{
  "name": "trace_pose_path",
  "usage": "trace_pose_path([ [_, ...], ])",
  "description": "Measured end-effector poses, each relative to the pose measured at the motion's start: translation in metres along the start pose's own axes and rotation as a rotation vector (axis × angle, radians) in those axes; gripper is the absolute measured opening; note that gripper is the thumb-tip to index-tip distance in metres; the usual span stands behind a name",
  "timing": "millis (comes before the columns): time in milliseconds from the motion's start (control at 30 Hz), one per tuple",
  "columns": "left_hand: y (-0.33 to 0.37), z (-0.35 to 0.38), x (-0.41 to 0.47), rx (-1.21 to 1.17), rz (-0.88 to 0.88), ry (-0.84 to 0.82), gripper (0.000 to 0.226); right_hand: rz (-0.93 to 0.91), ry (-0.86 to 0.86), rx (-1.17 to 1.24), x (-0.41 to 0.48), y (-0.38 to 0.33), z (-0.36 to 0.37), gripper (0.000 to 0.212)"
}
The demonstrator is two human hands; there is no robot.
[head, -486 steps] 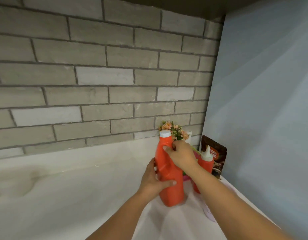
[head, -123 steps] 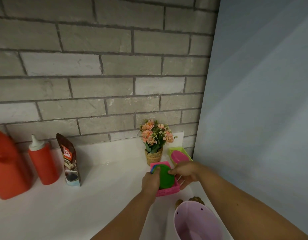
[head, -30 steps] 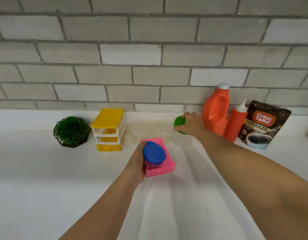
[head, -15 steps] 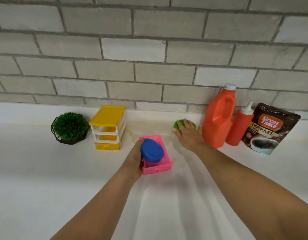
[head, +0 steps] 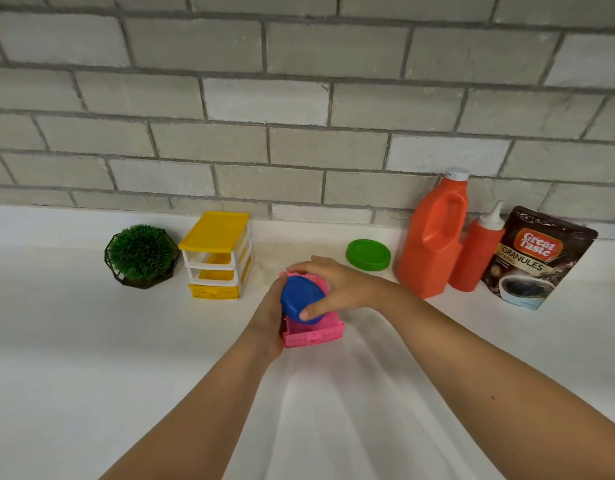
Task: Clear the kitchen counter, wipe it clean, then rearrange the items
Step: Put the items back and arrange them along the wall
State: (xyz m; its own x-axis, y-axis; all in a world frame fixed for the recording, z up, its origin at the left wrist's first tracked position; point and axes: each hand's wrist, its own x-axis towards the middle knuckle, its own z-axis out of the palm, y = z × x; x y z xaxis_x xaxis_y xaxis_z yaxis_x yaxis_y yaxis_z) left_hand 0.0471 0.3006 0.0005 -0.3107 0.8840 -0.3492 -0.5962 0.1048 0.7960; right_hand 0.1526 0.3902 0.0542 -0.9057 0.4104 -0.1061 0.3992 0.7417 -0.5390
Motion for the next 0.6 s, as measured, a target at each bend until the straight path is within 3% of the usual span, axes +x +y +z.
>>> trace_pose_path([
  [200,-0.001,-0.001,-0.001,0.068,0.034,0.031,0.049,0.003,-0.021,0.079,0.011,0.001,0.016,0.083],
  [433,0.003,-0.008,-0.004,-0.009,0.016,0.112,0.061,0.040,0.145,0.387,0.016,-0.001,0.018,0.069],
  [600,0.004,-0.007,-0.006,-0.125,-0.047,0.015,0.065,0.042,0.320,0.594,0.028,-0.003,0.017,0.066],
])
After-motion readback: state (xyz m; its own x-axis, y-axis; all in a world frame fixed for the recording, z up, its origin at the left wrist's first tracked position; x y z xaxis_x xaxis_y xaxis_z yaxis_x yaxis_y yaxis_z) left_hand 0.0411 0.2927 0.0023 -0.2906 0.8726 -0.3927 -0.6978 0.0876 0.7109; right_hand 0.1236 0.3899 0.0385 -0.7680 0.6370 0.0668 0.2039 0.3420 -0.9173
